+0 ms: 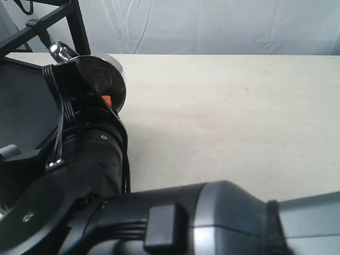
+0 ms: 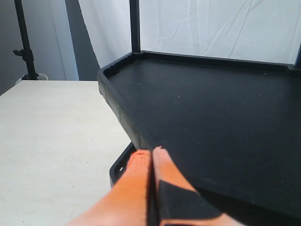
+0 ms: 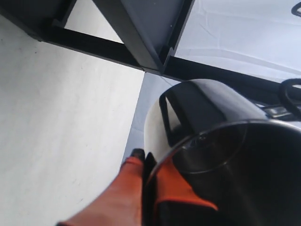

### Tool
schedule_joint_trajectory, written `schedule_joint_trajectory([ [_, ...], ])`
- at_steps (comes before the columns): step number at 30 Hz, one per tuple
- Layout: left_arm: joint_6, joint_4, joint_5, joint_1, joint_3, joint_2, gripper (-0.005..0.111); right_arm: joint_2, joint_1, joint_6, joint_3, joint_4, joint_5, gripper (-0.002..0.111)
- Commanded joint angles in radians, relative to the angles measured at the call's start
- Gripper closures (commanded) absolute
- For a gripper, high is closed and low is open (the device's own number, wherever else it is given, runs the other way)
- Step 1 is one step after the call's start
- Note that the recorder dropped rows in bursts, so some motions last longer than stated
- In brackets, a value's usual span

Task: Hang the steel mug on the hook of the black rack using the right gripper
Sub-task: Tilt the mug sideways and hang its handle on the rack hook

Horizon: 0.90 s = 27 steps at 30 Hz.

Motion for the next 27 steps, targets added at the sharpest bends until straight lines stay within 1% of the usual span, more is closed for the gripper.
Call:
schedule_joint_trajectory([
  [1,-0.002,0.0,0.001,-0.001,0.0,-0.005,0.105,0.001,0.004,0.005,-0.007,-0.049,0.011,0.109],
  [9,-0.002,0.0,0.001,-0.001,0.0,-0.005,0.105,0.003,0.004,0.005,-0.007,-0.058,0.018,0.109],
  [20,-0.002,0.0,0.001,-0.001,0.0,-0.005,0.105,0.059,0.051,0.005,-0.007,-0.058,0.026,0.109],
  [27,-0.002,0.0,0.001,-0.001,0.0,-0.005,0.105,0.076,0.051,0.026,-0.007,-0.034,0.03,0.109],
])
